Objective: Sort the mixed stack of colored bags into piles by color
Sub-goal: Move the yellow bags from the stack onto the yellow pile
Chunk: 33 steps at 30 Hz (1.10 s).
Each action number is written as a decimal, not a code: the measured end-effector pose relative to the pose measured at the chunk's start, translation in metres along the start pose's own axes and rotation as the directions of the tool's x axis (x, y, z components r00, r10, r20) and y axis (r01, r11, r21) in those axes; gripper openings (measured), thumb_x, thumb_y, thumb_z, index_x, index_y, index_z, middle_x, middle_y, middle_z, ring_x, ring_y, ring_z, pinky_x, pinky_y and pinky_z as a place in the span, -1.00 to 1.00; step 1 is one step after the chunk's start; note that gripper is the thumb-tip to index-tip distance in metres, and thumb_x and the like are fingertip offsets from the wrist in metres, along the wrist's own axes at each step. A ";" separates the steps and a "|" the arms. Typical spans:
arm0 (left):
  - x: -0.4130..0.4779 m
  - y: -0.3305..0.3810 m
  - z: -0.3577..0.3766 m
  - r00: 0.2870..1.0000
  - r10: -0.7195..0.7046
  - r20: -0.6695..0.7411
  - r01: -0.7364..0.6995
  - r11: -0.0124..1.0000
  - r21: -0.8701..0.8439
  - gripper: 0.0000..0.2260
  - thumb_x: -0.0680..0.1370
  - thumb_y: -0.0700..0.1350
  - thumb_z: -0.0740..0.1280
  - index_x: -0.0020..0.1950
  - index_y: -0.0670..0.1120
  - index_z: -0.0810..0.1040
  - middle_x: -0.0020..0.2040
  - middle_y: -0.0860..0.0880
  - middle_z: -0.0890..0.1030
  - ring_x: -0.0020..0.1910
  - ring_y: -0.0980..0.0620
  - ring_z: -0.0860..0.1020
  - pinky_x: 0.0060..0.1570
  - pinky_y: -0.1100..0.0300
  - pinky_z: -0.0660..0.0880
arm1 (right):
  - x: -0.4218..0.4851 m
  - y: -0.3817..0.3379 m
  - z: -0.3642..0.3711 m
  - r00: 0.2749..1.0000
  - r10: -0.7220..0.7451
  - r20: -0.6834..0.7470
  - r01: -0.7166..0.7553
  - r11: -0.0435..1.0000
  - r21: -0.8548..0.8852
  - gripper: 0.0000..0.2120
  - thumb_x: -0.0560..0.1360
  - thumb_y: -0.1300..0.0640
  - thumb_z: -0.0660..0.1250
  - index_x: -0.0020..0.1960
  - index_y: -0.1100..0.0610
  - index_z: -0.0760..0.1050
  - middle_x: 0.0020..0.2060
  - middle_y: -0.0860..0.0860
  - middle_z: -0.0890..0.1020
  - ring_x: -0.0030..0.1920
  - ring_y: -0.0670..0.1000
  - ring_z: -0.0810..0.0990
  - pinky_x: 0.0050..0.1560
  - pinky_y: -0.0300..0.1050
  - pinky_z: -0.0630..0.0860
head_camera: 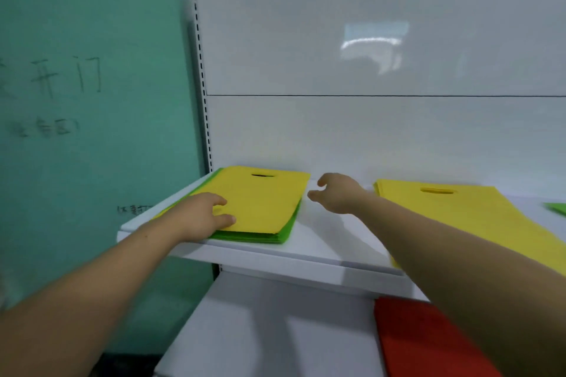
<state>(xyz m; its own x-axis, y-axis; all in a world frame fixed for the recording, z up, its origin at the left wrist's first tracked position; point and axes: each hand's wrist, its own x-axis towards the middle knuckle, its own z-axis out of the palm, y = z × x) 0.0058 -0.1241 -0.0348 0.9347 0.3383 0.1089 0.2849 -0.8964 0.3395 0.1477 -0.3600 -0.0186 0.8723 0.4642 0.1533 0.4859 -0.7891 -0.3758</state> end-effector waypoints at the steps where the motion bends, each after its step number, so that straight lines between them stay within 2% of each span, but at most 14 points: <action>1: 0.001 -0.017 -0.004 1.000 -0.023 -0.007 0.023 1.000 -0.012 -0.47 0.53 0.16 0.29 0.45 -0.02 0.34 0.47 -0.05 0.32 0.38 -0.05 0.35 0.27 0.16 0.29 | 0.005 -0.012 0.013 1.000 0.012 0.008 -0.012 1.000 0.019 -0.48 0.58 -0.11 0.21 0.39 0.21 0.33 0.36 0.14 0.42 0.34 0.14 0.38 0.24 -0.09 0.33; 4: 0.007 -0.059 -0.009 0.997 -0.057 -0.061 0.054 0.997 -0.061 -0.50 0.54 0.14 0.29 0.42 -0.03 0.37 0.44 -0.07 0.36 0.35 -0.08 0.38 0.26 0.13 0.32 | 0.022 -0.039 0.050 0.994 0.111 -0.003 -0.109 0.988 0.111 -0.48 0.57 -0.14 0.20 0.35 0.22 0.35 0.31 0.15 0.46 0.29 0.16 0.43 0.21 -0.07 0.37; 8: 0.021 -0.092 -0.009 0.993 -0.024 -0.120 0.008 0.991 -0.132 -0.56 0.56 0.09 0.28 0.40 -0.04 0.41 0.42 -0.05 0.39 0.34 -0.06 0.39 0.27 0.12 0.32 | 0.037 -0.053 0.078 0.955 0.284 -0.088 -0.258 0.940 0.224 -0.41 0.52 -0.20 0.24 0.38 0.17 0.32 0.31 0.14 0.45 0.30 0.16 0.43 0.23 -0.01 0.38; 12: 0.033 -0.104 0.003 0.993 0.019 -0.113 -0.045 0.971 -0.234 -0.56 0.54 0.15 0.27 0.39 0.03 0.41 0.45 0.03 0.34 0.38 0.01 0.35 0.30 0.11 0.28 | 0.037 -0.053 0.081 0.926 0.343 -0.154 -0.278 0.901 0.333 -0.49 0.49 -0.02 0.35 0.38 0.12 0.34 0.23 0.12 0.52 0.23 0.14 0.48 0.17 -0.06 0.41; 15: 0.037 -0.108 0.014 0.985 0.052 -0.165 -0.070 0.992 -0.106 -0.55 0.55 0.22 0.20 0.40 0.10 0.39 0.48 0.11 0.29 0.40 0.03 0.31 0.29 0.08 0.28 | 0.033 -0.051 0.082 0.912 0.352 -0.210 -0.239 0.873 0.425 -0.56 0.49 0.14 0.35 0.34 0.09 0.38 -0.06 0.05 0.56 0.01 0.09 0.53 -0.02 -0.12 0.43; 17: 0.039 -0.109 0.016 0.983 0.066 -0.174 -0.084 0.992 -0.098 -0.53 0.55 0.23 0.18 0.42 0.10 0.36 0.49 0.10 0.26 0.42 0.02 0.28 0.31 0.06 0.26 | 0.030 -0.050 0.083 0.910 0.334 -0.247 -0.200 0.873 0.446 -0.60 0.51 0.20 0.30 0.33 0.07 0.39 -0.24 -0.05 0.48 -0.10 0.03 0.47 -0.11 -0.18 0.34; 19: 0.042 -0.111 0.017 0.985 0.060 -0.162 -0.078 0.991 -0.112 -0.51 0.55 0.24 0.17 0.45 0.10 0.33 0.51 0.09 0.22 0.44 0.01 0.25 0.34 0.04 0.23 | 0.027 -0.052 0.084 0.908 0.290 -0.303 -0.148 0.897 0.416 -0.62 0.53 0.23 0.26 0.33 0.07 0.39 -0.23 -0.06 0.47 -0.08 0.03 0.45 -0.10 -0.22 0.29; 22: 0.043 -0.113 0.019 0.988 0.058 -0.140 -0.075 0.990 -0.119 -0.50 0.55 0.24 0.17 0.46 0.11 0.30 0.52 0.10 0.18 0.46 0.02 0.21 0.37 0.03 0.20 | 0.024 -0.055 0.086 0.890 0.240 -0.389 -0.086 0.923 0.374 -0.66 0.56 0.22 0.22 0.32 0.05 0.41 -0.02 0.05 0.53 0.05 0.11 0.51 0.00 -0.19 0.33; 24: 0.043 -0.113 0.018 0.990 0.065 -0.126 -0.083 0.986 -0.142 -0.50 0.55 0.23 0.18 0.46 0.11 0.30 0.53 0.09 0.18 0.47 0.02 0.20 0.38 0.03 0.19 | 0.023 -0.056 0.086 0.878 0.212 -0.428 -0.036 0.923 0.383 -0.68 0.58 0.20 0.18 0.31 0.02 0.42 0.05 0.07 0.54 0.08 0.11 0.51 0.04 -0.16 0.36; 26: 0.043 -0.113 0.014 0.993 0.072 -0.092 -0.088 0.977 -0.192 -0.46 0.52 0.25 0.23 0.45 0.09 0.31 0.53 0.06 0.18 0.47 0.01 0.20 0.40 0.03 0.18 | 0.022 -0.059 0.082 0.869 0.184 -0.458 0.031 0.906 0.421 -0.70 0.60 0.20 0.16 0.29 -0.02 0.43 0.03 0.03 0.52 0.02 0.08 0.51 -0.01 -0.16 0.37; 29: 0.044 -0.112 0.003 0.999 0.046 -0.006 -0.046 0.968 -0.247 -0.30 0.35 0.32 0.24 0.46 0.10 0.30 0.51 -0.01 0.23 0.47 -0.04 0.21 0.43 0.02 0.17 | 0.019 -0.063 0.071 0.849 0.195 -0.491 0.118 0.836 0.536 -0.72 0.59 0.21 0.18 0.19 -0.10 0.46 -0.09 -0.08 0.47 -0.10 0.01 0.50 -0.17 -0.17 0.39; 31: 0.044 -0.108 -0.005 0.999 0.032 0.007 -0.030 0.987 -0.155 -0.35 0.42 0.29 0.29 0.47 0.15 0.26 0.49 -0.04 0.26 0.47 -0.08 0.19 0.43 -0.03 0.15 | 0.016 -0.065 0.062 0.826 0.218 -0.519 0.185 0.766 0.616 -0.71 0.58 0.24 0.21 0.13 -0.13 0.47 -0.13 -0.11 0.45 -0.15 -0.03 0.48 -0.22 -0.20 0.40; 32: 0.046 -0.105 -0.009 0.999 0.035 0.017 -0.032 0.987 -0.160 -0.39 0.46 0.24 0.31 0.47 0.15 0.25 0.48 -0.04 0.28 0.46 -0.09 0.21 0.42 -0.04 0.17 | 0.014 -0.066 0.056 0.814 0.225 -0.536 0.215 0.740 0.637 -0.71 0.57 0.25 0.22 0.11 -0.14 0.47 -0.14 -0.10 0.44 -0.17 -0.06 0.47 -0.24 -0.22 0.39; 33: 0.048 -0.101 -0.013 0.999 0.048 0.025 -0.041 0.971 -0.236 -0.42 0.48 0.19 0.32 0.47 0.14 0.26 0.46 -0.04 0.31 0.42 -0.08 0.27 0.37 -0.01 0.24 | 0.012 -0.067 0.050 0.802 0.230 -0.552 0.243 0.718 0.652 -0.70 0.57 0.26 0.22 0.09 -0.14 0.48 -0.16 -0.10 0.43 -0.19 -0.07 0.46 -0.26 -0.24 0.39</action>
<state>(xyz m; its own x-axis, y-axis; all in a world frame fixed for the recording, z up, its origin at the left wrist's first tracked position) 0.0186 -0.0132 -0.0515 0.9524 0.2875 0.1016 0.1883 -0.8166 0.5456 0.1228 -0.2811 -0.0377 0.8406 -0.0314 0.5407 0.5260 -0.1911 -0.8287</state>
